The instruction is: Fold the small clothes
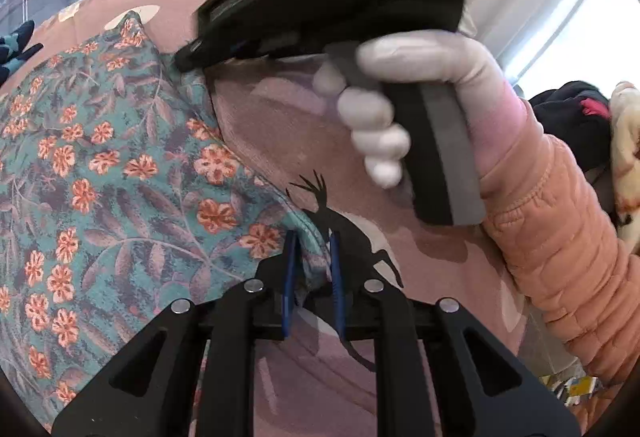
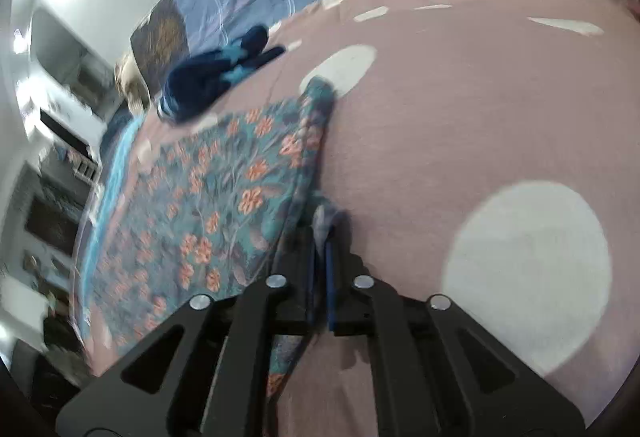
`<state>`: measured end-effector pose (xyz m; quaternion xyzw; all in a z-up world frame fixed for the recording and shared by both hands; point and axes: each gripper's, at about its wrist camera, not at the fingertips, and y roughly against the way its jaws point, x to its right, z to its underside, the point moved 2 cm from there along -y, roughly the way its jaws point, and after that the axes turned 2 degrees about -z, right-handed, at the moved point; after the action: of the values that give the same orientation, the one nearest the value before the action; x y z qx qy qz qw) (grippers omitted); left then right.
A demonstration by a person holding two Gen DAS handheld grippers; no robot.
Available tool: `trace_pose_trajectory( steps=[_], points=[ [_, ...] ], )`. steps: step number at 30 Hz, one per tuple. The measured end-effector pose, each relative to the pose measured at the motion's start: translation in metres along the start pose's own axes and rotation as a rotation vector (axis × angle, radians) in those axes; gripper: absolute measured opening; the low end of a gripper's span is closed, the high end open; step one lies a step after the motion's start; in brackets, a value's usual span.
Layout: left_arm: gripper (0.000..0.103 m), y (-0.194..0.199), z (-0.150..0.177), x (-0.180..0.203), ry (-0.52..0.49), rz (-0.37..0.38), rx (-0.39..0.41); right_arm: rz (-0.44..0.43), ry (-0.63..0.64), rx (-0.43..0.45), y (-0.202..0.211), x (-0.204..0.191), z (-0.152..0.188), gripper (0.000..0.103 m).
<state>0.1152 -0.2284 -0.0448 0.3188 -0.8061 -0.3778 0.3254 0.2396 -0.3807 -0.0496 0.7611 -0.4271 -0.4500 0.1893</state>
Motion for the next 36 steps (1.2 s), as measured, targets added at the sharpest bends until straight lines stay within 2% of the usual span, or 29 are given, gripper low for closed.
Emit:
trace_pose_trajectory(
  steps=[2, 4, 5, 7, 9, 10, 11, 12, 13, 15, 16, 17, 20, 23, 26, 29, 31, 33, 36],
  points=[
    [0.015, 0.008, 0.003, -0.003, 0.014, 0.041, 0.014, 0.056, 0.029, 0.05, 0.017, -0.003, -0.005, 0.013],
    [0.018, 0.012, 0.007, -0.002, 0.005, 0.065, 0.025, 0.006, 0.054, 0.065, 0.027, -0.013, -0.009, 0.013],
    [0.023, 0.013, 0.009, 0.0, -0.004, 0.067, 0.027, -0.024, 0.067, 0.064, 0.028, -0.019, -0.01, 0.013],
    [0.029, 0.012, 0.013, 0.009, -0.021, 0.055, 0.028, -0.04, 0.103, 0.053, 0.024, -0.034, -0.011, 0.013],
    [0.03, 0.01, 0.015, 0.016, -0.024, 0.049, 0.028, -0.056, 0.132, 0.014, 0.005, -0.047, -0.016, 0.013],
    [0.03, 0.01, 0.016, 0.017, -0.02, 0.052, 0.027, -0.101, 0.13, -0.033, -0.01, -0.05, -0.018, 0.013],
    [0.03, 0.011, 0.018, 0.017, -0.015, 0.057, 0.027, -0.111, 0.122, -0.086, -0.026, -0.048, -0.02, 0.012],
    [0.03, 0.011, 0.02, 0.016, -0.007, 0.065, 0.026, -0.052, 0.11, -0.113, -0.04, -0.041, -0.022, 0.001],
    [0.03, 0.011, 0.02, 0.016, 0.002, 0.067, 0.026, 0.022, 0.099, -0.116, -0.049, -0.032, -0.023, 0.0],
    [0.03, 0.009, 0.014, 0.01, 0.024, 0.072, 0.025, -0.023, 0.011, -0.071, -0.048, -0.017, -0.027, 0.0],
    [0.03, 0.014, 0.016, 0.01, 0.032, 0.074, 0.032, -0.014, -0.005, -0.038, -0.038, -0.019, -0.027, 0.0],
    [0.031, 0.016, 0.014, 0.003, 0.033, 0.076, 0.038, 0.011, 0.021, -0.019, -0.027, -0.024, -0.024, 0.0],
    [0.033, 0.04, 0.024, -0.004, 0.035, 0.062, 0.074, 0.079, 0.141, -0.007, 0.002, -0.044, -0.006, 0.01],
    [0.042, 0.073, 0.047, -0.017, 0.062, 0.041, 0.136, 0.147, 0.234, -0.018, 0.03, -0.06, 0.019, 0.01],
    [0.043, 0.116, 0.081, -0.044, 0.131, -0.036, 0.217, 0.193, 0.294, -0.008, 0.047, -0.075, 0.032, 0.013],
    [0.043, 0.164, 0.112, -0.084, 0.251, -0.117, 0.304, 0.193, 0.339, 0.003, 0.053, -0.102, 0.041, 0.017],
    [0.043, 0.209, 0.149, -0.117, 0.364, -0.199, 0.395, 0.181, 0.375, 0.0, 0.047, -0.126, 0.044, 0.018],
    [0.043, 0.239, 0.175, -0.146, 0.446, -0.27, 0.457, 0.159, 0.44, -0.014, 0.036, -0.162, 0.053, 0.019],
    [0.042, 0.288, 0.234, -0.188, 0.608, -0.371, 0.532, 0.114, 0.597, -0.042, 0.013, -0.229, 0.081, 0.022]
  ],
)
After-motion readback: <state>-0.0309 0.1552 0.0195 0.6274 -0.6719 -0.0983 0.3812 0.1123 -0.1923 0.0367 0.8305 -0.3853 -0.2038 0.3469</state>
